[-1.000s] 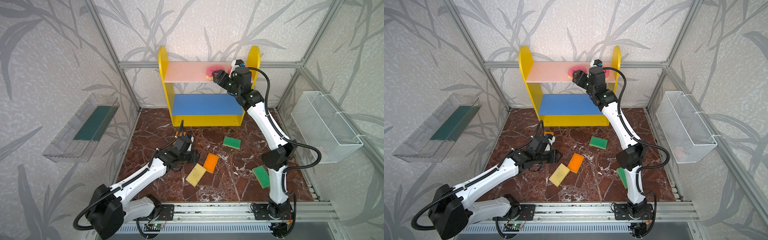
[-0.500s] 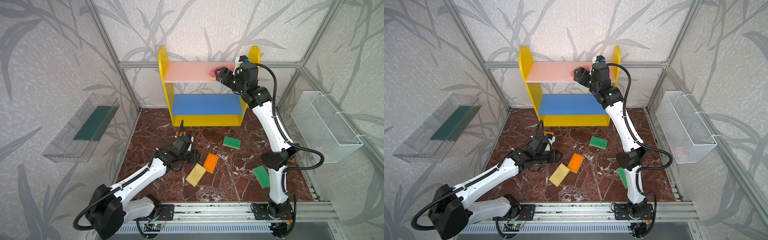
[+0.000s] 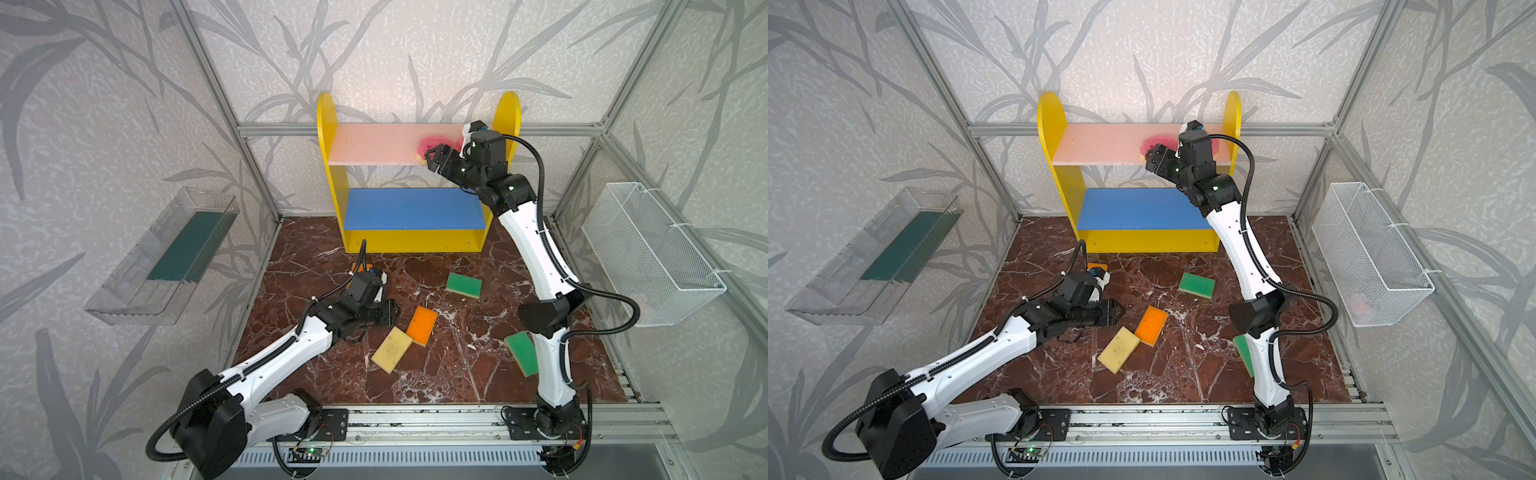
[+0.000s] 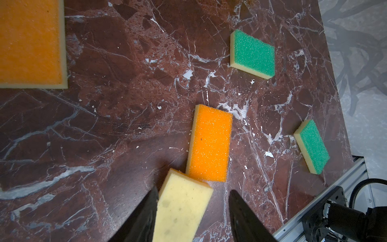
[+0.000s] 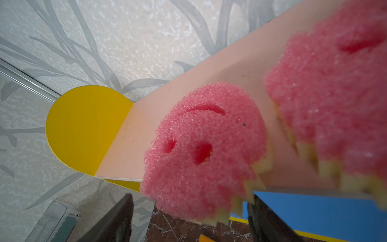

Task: Arrange cleaning sponges on a shelf
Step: Place the cleaning sponge at the shelf.

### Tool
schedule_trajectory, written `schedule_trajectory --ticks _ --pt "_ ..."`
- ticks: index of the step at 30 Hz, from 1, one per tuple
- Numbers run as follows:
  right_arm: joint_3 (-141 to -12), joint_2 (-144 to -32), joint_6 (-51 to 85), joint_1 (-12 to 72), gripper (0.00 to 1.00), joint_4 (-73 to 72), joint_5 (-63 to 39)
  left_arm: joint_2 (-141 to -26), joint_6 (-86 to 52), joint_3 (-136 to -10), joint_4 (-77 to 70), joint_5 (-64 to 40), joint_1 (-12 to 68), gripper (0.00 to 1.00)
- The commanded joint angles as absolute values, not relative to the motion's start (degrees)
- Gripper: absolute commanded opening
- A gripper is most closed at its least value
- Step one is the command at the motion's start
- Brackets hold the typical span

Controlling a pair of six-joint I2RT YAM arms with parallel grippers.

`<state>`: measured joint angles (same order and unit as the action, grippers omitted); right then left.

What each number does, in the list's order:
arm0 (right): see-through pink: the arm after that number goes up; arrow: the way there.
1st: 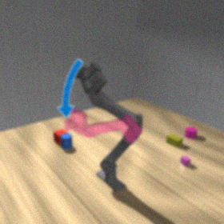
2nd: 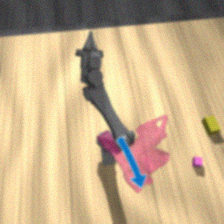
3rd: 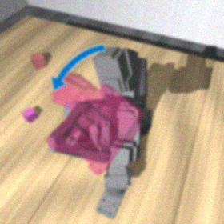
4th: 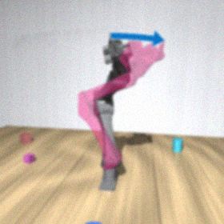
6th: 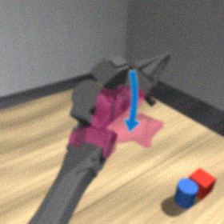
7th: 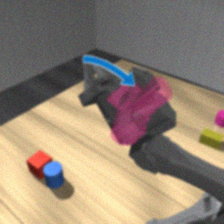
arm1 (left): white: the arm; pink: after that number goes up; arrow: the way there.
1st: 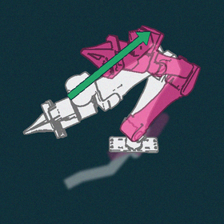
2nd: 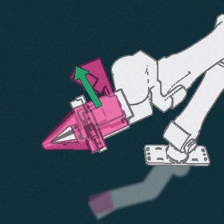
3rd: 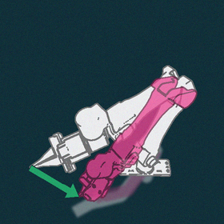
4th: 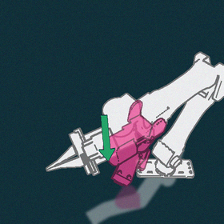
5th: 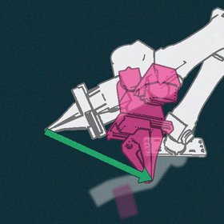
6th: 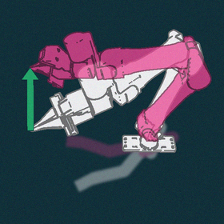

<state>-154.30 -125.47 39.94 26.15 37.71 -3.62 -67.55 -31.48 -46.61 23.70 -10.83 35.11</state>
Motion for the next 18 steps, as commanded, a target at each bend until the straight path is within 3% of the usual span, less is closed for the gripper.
schedule_trajectory --ticks 1,18 --pt "-158.3 -127.9 41.2 25.6 0.84 38.7 -5.2 -66.1 -31.3 -47.4 24.8 -10.6 34.7 0.57" --pt "-160.7 -129.7 39.8 24.8 0.87 36.9 -10.0 -66.6 -31.0 -48.8 25.7 -10.6 33.7 0.60"
